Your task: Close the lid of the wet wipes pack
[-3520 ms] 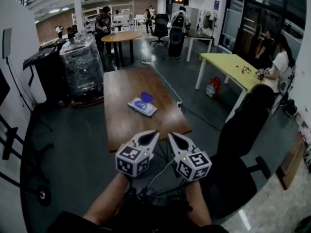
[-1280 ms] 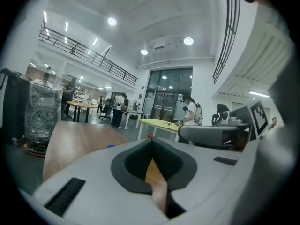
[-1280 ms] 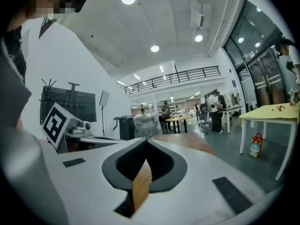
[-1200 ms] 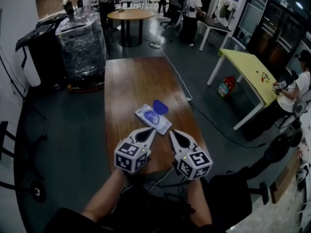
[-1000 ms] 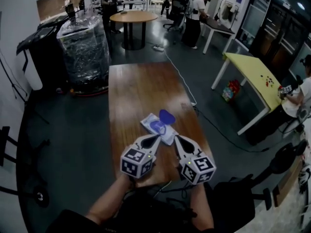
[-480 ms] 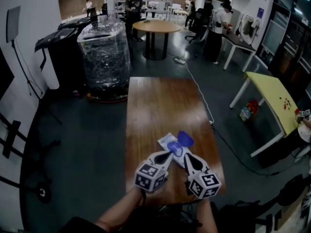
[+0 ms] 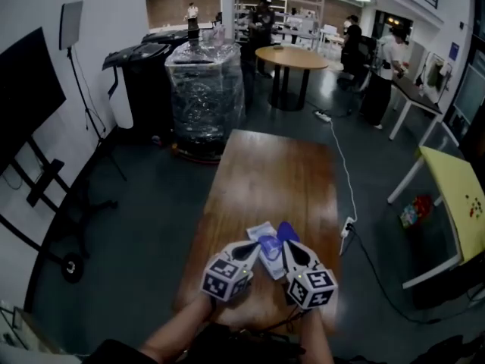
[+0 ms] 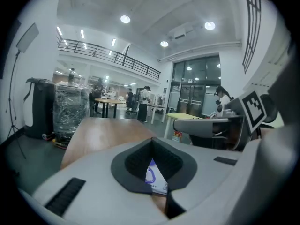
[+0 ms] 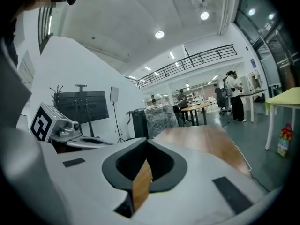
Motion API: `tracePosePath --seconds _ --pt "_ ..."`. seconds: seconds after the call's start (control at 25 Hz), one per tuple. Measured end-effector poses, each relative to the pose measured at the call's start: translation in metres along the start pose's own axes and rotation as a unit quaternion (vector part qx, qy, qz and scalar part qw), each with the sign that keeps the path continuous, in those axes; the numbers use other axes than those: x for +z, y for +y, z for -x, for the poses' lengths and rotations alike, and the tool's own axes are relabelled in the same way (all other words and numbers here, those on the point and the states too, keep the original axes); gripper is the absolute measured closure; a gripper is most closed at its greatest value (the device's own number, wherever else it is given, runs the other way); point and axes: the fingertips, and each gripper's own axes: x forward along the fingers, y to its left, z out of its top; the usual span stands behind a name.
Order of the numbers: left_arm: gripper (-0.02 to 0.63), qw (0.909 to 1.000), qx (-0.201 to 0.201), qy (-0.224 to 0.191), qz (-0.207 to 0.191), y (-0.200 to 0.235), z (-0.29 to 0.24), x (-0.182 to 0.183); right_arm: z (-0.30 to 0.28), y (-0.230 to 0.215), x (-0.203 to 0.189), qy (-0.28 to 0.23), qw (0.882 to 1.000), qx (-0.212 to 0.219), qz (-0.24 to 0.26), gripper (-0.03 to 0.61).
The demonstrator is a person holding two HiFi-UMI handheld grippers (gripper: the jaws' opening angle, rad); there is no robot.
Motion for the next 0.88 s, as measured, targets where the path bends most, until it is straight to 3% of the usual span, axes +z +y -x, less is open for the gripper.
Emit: tracePosePath --seconds 0.16,0.32,0.72,0.88 --pt "0.611 0.9989 0.046 -0.01 0.002 -0.007 -0.005 0.003 0.003 -0.017 0.0 0.0 0.999 0.036 0.003 0.568" --pt "0.611 0.9968 0.079 0.007 0.01 -0.007 -0.008 -0.009 0.001 -0.031 -0.008 0.021 0.998 0.058 0.004 0.568" --pt "0.611 0.9938 0.098 0.049 0.019 0.017 -0.03 -0.043 -0.022 -0.076 -0.046 0.089 0.996 0.027 0.014 0.564" --pt "0.611 0.993 0.092 0.071 0.023 0.026 -0.046 -0.061 -0.041 -0.092 -0.068 0.118 0.993 0.019 0.015 0.462"
